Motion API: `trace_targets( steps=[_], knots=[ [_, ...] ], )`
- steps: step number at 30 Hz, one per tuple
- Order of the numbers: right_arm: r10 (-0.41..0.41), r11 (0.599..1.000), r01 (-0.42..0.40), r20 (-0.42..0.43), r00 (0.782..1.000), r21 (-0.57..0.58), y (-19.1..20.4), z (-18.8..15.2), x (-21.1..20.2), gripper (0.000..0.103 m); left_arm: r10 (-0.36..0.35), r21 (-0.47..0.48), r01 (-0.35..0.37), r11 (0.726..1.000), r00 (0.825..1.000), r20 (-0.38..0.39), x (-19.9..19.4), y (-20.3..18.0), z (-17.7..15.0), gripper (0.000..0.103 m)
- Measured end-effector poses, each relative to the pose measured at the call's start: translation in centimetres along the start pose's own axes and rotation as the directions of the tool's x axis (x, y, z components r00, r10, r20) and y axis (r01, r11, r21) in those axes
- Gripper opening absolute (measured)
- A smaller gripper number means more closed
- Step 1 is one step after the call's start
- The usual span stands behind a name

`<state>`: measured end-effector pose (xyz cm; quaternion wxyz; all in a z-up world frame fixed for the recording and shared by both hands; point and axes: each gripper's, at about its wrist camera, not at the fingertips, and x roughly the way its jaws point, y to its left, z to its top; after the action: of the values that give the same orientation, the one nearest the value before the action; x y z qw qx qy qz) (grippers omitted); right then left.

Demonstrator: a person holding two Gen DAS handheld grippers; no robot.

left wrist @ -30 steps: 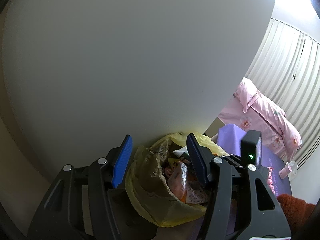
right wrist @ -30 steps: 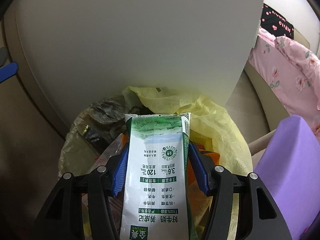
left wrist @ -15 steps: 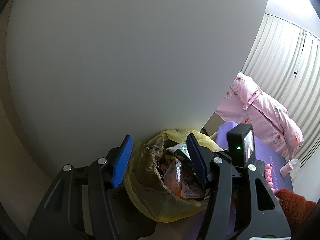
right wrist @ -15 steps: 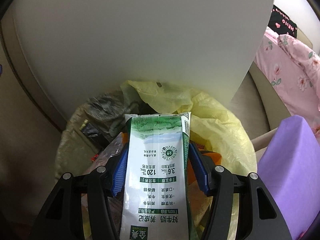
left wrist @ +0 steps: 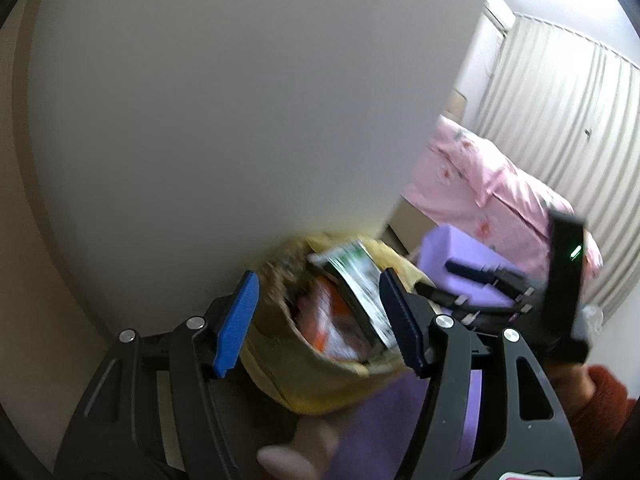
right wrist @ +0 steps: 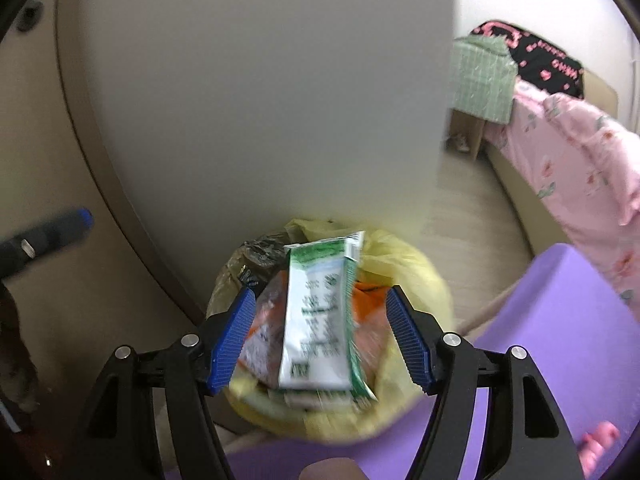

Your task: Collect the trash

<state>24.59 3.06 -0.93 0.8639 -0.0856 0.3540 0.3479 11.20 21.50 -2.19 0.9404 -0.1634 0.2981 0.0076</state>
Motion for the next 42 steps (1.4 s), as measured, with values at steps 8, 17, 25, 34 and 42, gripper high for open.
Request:
trace_targets(
  steps=[8, 17, 25, 34, 42],
  knots=[
    [-0.072, 0.989, 0.063, 0.059, 0.996, 0.134, -0.9, -6.3, -13.2, 0.064, -0.062, 0.161, 0.062, 0.985, 0.998, -0.002, -3.2, -8.4, -3.9, 0.074],
    [-0.273, 0.932, 0.229, 0.129, 0.953, 0.280, -2.1, -14.3, -21.5, 0.064, -0.117, 0.301, 0.119, 0.946, 0.993, -0.027, -4.1, -16.7, -7.0, 0.087],
    [-0.311, 0.909, 0.248, 0.147, 0.939, 0.335, -2.6, -17.3, -23.0, 0.064, -0.008, 0.336, 0.005, 0.942, 1.000, 0.006, -5.4, -18.9, -8.7, 0.087],
    [-0.321, 0.893, 0.240, 0.165, 0.933, 0.382, -3.0, -18.5, -23.6, 0.064, 0.064, 0.374, -0.067, 0.925, 0.998, 0.023, -5.8, -19.4, -9.2, 0.087],
    [-0.334, 0.886, 0.245, 0.177, 0.926, 0.394, -3.1, -18.7, -23.9, 0.064, 0.061, 0.382, -0.067, 0.922, 0.998, 0.029, -6.2, -19.5, -9.3, 0.087]
  ],
)
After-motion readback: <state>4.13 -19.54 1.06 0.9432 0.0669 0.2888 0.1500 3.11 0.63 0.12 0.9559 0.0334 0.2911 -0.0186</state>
